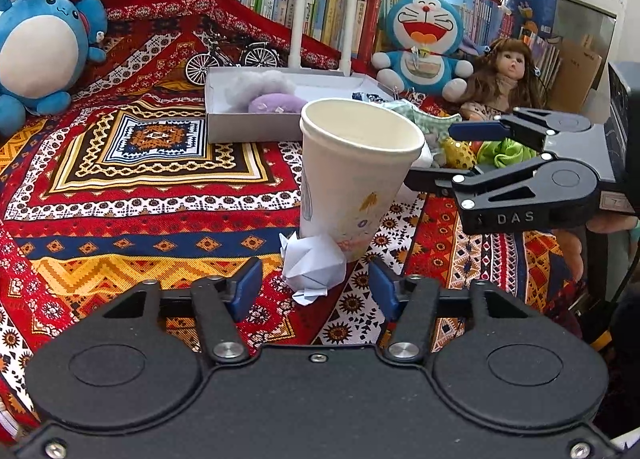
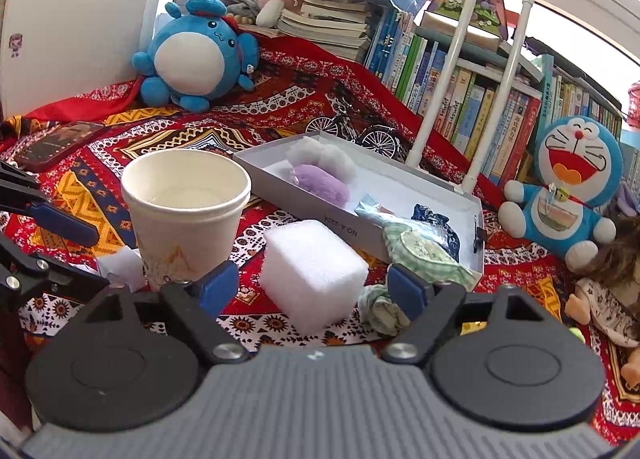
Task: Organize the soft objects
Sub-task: 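Grasp the crumpled white paper with the left gripper while the right gripper approaches the white foam block, then lift the crumpled paper with the left gripper while the right gripper grasps the white foam block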
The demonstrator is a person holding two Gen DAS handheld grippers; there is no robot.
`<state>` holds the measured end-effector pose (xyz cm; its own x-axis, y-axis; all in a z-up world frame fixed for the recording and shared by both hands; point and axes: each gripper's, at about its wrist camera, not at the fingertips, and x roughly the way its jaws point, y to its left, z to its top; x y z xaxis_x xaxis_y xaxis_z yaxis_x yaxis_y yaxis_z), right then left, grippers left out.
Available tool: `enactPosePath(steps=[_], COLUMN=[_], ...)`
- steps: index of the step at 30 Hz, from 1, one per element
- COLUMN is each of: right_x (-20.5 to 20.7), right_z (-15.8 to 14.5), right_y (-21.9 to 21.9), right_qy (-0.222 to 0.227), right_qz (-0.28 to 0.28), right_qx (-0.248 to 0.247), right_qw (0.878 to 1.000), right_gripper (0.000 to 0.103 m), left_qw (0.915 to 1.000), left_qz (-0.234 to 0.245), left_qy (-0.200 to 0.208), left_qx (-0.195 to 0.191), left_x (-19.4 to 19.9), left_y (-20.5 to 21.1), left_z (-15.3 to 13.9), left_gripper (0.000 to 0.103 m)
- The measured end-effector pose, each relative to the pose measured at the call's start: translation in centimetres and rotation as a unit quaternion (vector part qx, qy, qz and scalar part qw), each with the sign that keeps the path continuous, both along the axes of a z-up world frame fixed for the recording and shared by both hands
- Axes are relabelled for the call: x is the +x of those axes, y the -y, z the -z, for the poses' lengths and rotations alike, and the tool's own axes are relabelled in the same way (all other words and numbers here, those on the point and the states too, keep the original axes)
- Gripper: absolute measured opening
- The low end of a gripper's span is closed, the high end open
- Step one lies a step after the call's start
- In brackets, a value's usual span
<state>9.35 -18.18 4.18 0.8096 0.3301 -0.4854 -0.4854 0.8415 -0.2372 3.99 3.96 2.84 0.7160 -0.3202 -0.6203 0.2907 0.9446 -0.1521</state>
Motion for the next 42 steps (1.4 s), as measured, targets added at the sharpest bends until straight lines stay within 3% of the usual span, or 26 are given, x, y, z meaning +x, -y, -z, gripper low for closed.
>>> enactPosePath(steps=[7,17,23,27,42], right_x=[1.1,1.8,2.1,2.2,3.5], right_z=[0.7,1.7,2.3,2.3,2.7], right_y=[-0.4,-1.2,-1.7,-1.7,-1.5], right_qy=[0.003,0.005,0.003,0.002,-0.007], right_qz=[-0.002,-0.019,-0.027,-0.024,-0.016], right_qx=[-0.019,-0.039,-0.048,-0.044,-0.034], right_qw=[1.000,0.999,0.998,0.999,0.999], right_gripper=[0.088,0.087,0.084,0.077,0.076], left_qw=[1.0000,0.9998,0.9998,0.9998,0.9998], left_qz=[0.001,-0.002,-0.002,-0.002,-0.002], left_qy=[-0.008,-0.019,-0.018,-0.019,-0.018], left_qx=[0.002,0.000,0.001,0.000,-0.001], left_x=[0.3,1.1,1.3,1.3,1.5], left_y=[0.3,0.3,0.4,0.4,0.3], left_z=[0.6,1.3,1.3,1.3,1.4], left_gripper=[0.047,0.035,0.035,0.034,0.034])
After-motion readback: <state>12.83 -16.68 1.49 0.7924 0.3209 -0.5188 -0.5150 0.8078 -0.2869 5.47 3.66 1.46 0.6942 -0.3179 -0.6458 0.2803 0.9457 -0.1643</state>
